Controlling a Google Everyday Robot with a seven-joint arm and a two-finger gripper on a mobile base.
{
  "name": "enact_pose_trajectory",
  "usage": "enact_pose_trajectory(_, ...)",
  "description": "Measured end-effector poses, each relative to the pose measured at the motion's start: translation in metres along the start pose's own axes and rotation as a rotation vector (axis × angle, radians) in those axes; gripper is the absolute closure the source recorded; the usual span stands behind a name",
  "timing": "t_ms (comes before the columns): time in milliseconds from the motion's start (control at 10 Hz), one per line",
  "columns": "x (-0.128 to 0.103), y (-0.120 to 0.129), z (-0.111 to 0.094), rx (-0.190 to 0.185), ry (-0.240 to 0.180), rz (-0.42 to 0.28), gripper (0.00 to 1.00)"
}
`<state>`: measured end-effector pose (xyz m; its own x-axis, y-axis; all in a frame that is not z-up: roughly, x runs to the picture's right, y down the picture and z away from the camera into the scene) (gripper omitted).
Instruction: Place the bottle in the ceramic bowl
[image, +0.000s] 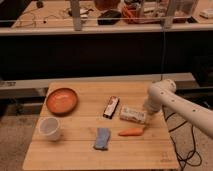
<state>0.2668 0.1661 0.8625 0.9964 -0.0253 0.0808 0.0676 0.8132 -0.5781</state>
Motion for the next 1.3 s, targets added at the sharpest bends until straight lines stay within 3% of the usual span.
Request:
enact_pose_trajectory(300,0.002,0.002,0.001,-0.004,0.002,0.005,0.95)
enact_pose_trajectory(400,0.004,0.007,0.001,-0.011,0.004,0.007,0.99)
enact_pose_trajectory(800,-0.012,-0.002,-0.003,-0.004,0.000,-0.016,0.95)
enact_pose_trajectory(1100,-0.002,0.001,-0.006,-0.002,0.004,-0.022,1.00)
enact_pose_trajectory(1300,-0.008,0.003,-0.002,-0.003,0.001,-0.033,0.88)
